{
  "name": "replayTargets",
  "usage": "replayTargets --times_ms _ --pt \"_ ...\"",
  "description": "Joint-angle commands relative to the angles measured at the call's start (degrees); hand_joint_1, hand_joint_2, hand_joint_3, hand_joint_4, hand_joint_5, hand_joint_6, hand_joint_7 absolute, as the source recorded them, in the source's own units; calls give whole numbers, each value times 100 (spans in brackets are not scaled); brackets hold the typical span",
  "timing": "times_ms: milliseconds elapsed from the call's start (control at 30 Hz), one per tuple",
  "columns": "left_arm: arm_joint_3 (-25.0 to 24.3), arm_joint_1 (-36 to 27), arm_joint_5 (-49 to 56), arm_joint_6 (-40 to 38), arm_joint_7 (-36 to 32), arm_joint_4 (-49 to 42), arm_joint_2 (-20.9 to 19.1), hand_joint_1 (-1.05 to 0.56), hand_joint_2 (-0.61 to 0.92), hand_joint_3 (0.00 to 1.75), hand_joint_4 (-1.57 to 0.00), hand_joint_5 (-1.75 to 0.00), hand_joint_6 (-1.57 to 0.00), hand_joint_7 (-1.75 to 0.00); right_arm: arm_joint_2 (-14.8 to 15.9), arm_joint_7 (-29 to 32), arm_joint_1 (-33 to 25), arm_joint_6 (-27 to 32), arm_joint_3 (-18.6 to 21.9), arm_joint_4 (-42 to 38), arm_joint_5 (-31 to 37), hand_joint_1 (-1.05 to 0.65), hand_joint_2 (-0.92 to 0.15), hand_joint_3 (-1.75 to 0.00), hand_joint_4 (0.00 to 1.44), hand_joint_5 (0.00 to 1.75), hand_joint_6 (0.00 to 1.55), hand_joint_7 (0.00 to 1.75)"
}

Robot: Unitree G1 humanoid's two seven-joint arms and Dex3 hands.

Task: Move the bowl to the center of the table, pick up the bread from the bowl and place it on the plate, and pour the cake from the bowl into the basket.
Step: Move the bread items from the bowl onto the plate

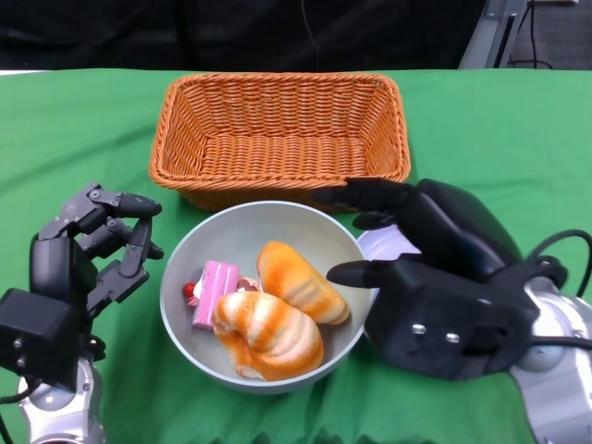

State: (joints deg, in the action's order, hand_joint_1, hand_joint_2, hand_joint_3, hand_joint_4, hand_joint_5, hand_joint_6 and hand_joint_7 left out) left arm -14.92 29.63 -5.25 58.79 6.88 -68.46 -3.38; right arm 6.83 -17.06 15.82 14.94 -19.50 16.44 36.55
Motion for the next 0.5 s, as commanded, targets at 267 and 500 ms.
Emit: replayTargets --times_ms 267,500 --pt "76 9 122 73 -199 35 2 -23 77 60 -81 -149 -86 -113 131 -484 444 404 -311 -268 80 -72 -92 -12 58 18 55 0" --pt "70 24 59 17 -159 29 19 -22 77 61 -80 -150 -86 -114 175 -675 571 571 -508 -346 137 -73 -92 -13 56 14 53 0"
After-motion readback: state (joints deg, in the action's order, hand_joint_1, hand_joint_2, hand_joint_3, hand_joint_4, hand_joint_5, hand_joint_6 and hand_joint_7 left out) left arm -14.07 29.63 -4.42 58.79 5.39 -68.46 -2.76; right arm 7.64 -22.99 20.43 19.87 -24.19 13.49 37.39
